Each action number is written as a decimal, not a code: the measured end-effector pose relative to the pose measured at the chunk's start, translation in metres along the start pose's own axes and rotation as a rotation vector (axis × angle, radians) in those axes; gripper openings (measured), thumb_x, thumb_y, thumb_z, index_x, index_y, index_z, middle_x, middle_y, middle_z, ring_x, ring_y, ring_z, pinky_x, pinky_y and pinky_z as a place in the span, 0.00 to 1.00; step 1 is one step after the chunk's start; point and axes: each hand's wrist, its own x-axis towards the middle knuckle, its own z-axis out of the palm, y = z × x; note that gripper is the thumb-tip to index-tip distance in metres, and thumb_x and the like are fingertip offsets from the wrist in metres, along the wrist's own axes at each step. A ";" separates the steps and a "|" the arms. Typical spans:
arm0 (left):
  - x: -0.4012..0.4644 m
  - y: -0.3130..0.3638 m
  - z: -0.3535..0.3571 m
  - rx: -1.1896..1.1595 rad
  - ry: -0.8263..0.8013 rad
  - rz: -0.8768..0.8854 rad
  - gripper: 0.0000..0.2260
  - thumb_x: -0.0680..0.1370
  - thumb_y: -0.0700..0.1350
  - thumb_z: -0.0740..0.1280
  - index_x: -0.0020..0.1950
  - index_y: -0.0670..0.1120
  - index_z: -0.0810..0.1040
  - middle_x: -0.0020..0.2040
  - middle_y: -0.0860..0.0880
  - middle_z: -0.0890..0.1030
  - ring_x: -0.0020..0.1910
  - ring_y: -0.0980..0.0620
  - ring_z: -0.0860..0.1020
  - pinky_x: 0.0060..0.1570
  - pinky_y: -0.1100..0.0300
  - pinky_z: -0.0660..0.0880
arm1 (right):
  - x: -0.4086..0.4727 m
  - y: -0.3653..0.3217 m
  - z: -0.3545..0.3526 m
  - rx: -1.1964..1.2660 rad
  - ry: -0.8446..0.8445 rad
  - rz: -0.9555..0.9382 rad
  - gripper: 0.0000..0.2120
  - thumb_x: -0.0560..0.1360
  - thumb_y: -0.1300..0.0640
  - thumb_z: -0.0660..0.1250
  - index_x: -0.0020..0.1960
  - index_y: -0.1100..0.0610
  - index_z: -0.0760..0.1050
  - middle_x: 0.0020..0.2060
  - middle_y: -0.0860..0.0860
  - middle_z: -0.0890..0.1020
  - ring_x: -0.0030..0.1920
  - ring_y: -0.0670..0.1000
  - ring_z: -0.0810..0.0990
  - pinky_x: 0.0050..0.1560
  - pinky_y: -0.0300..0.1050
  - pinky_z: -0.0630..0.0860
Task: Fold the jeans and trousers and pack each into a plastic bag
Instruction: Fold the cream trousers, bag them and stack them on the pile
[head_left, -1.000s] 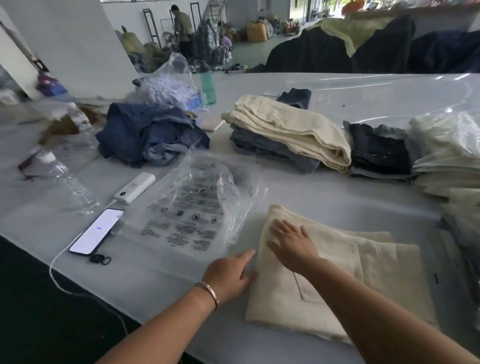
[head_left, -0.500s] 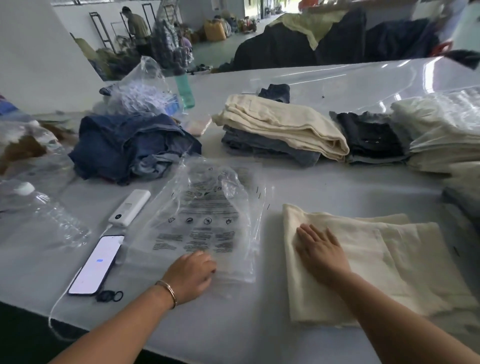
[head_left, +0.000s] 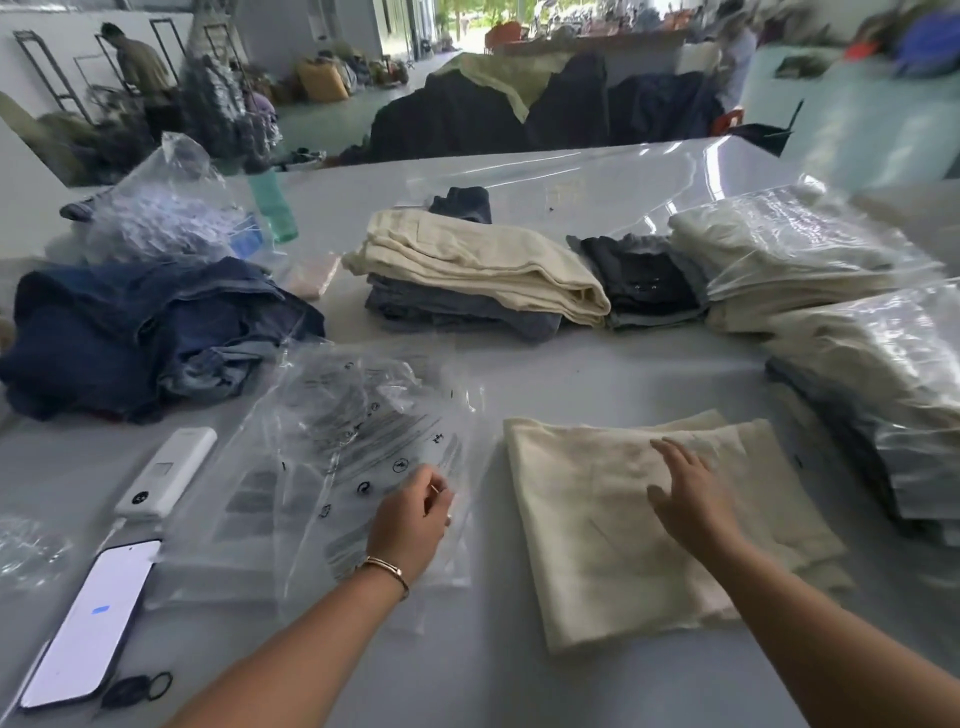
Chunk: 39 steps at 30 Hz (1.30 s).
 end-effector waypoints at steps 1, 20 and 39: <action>0.001 0.006 0.008 0.004 0.000 0.017 0.07 0.79 0.44 0.65 0.42 0.50 0.70 0.31 0.51 0.79 0.30 0.52 0.80 0.33 0.53 0.78 | 0.005 0.008 -0.006 -0.050 -0.027 0.007 0.33 0.73 0.54 0.67 0.75 0.54 0.60 0.75 0.52 0.63 0.74 0.55 0.61 0.71 0.50 0.62; -0.007 0.048 0.096 0.132 -0.245 -0.163 0.10 0.76 0.49 0.68 0.55 0.52 0.71 0.38 0.55 0.75 0.36 0.60 0.73 0.36 0.68 0.68 | 0.143 0.005 -0.014 -0.414 -0.711 -0.384 0.53 0.55 0.41 0.81 0.74 0.49 0.59 0.67 0.53 0.67 0.67 0.56 0.65 0.66 0.51 0.67; 0.008 0.012 0.074 -1.175 0.194 -0.826 0.07 0.77 0.32 0.62 0.41 0.41 0.73 0.26 0.48 0.78 0.23 0.54 0.77 0.24 0.67 0.74 | -0.017 0.018 -0.059 -0.655 -0.502 -0.609 0.57 0.61 0.38 0.73 0.76 0.62 0.46 0.69 0.60 0.64 0.70 0.61 0.63 0.72 0.66 0.46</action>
